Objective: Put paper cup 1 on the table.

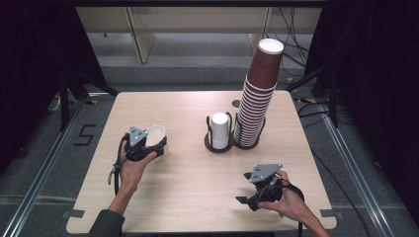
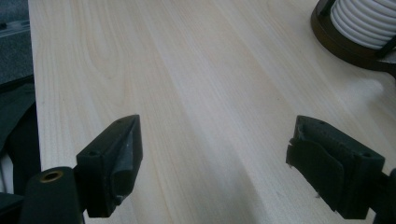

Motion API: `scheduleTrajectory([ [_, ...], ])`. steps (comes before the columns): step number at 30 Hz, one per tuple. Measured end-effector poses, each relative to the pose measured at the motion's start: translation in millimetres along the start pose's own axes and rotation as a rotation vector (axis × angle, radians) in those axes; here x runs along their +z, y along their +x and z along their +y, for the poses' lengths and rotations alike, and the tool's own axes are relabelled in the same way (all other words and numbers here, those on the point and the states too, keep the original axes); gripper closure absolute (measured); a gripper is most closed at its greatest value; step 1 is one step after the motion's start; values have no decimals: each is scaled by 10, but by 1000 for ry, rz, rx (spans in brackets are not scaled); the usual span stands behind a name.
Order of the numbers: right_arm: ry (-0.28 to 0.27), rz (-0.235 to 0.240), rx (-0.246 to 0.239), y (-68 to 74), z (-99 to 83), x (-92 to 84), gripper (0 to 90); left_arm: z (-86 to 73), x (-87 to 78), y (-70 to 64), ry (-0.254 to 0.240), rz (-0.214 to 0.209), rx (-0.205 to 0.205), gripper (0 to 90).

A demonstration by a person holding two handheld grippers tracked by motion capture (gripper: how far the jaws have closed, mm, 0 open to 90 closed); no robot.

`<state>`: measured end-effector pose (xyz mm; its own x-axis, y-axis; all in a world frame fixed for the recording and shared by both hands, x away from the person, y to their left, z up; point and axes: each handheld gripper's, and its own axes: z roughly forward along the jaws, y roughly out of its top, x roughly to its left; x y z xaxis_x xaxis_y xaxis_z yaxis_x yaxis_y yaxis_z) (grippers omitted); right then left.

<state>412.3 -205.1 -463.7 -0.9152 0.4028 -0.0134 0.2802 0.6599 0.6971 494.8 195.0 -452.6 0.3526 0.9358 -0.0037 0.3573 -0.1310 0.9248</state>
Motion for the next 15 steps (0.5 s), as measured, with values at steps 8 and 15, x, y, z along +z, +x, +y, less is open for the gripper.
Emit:
scheduleTrajectory([
  [8, 5, 3, -16, -13, -6, 10, 179, 76, 182, 42, 8, 15, 10, 234],
  [15, 14, 2, -18, 2, -18, 31, 180, 88, 339, 114, 21, 38, 2, 234],
])
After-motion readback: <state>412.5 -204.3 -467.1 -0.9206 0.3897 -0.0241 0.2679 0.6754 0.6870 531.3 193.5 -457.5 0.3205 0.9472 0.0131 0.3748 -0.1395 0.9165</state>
